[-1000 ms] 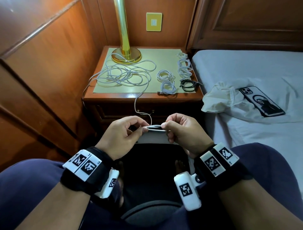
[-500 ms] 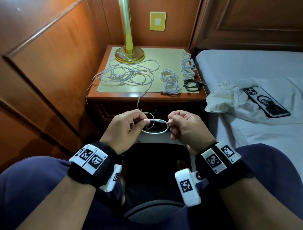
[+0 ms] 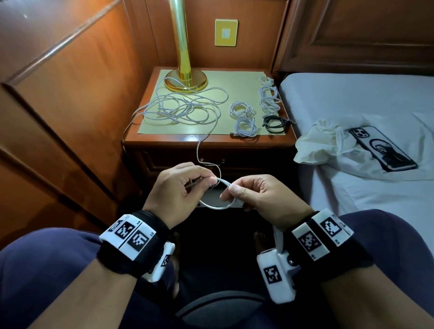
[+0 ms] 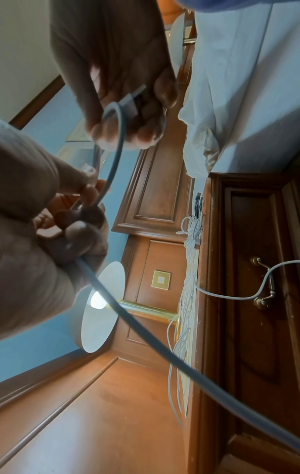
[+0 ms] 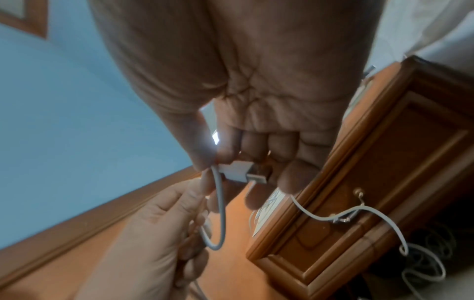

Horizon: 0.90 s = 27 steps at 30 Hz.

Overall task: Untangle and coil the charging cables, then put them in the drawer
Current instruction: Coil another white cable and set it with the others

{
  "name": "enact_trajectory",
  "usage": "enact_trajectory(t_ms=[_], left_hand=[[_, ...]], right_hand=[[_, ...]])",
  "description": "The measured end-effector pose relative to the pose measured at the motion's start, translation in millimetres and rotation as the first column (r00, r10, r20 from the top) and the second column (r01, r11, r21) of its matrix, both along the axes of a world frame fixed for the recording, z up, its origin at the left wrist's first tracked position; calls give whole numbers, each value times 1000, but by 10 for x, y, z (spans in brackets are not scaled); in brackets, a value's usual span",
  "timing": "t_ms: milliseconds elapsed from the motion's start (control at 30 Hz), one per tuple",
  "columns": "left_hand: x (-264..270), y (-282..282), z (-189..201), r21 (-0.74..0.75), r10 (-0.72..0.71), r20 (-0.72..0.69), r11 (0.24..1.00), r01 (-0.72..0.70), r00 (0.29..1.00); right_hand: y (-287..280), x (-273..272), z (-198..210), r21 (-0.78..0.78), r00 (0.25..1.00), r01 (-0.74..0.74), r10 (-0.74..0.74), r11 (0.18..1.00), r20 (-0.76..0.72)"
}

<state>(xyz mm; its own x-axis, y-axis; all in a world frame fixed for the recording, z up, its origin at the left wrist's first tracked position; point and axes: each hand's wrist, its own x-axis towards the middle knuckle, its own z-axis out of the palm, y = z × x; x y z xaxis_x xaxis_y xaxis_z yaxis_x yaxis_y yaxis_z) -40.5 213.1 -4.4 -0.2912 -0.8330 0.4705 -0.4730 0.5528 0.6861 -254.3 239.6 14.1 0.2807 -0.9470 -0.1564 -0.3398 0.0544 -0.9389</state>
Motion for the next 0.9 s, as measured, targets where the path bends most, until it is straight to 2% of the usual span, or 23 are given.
enact_trajectory(t_ms=[133, 233, 367, 433, 500, 600, 733, 900], left_hand=[[25, -2, -19, -2, -4, 16, 1000, 4, 1000], [4, 21, -3, 22, -5, -11, 1000, 6, 1000], [-8, 28, 68, 190, -46, -159, 979, 76, 986], [71, 1, 78, 256, -52, -149, 963, 90, 987], [188, -57, 86, 280, -13, -149, 958, 55, 989], [376, -211, 110, 226, 137, -168, 969, -97, 976], [522, -320, 61, 104, 279, -156, 959, -265, 947], [379, -225, 14, -9, 375, -73, 927, -376, 924]], right_hand=[[43, 44, -9, 190, 966, -51, 0, 980, 259], [54, 98, 14, 222, 923, -12, -75, 975, 378], [36, 87, 122, 264, 767, 87, -234, 961, 597], [6, -8, 181, 273, 669, 139, -293, 952, 683], [-30, -132, 229, 286, 604, 188, -340, 940, 721], [-56, -272, 274, 299, 578, 216, -368, 930, 728], [-40, -287, 276, 273, 582, 186, -329, 944, 743], [-25, -240, 259, 223, 614, 208, -305, 952, 728]])
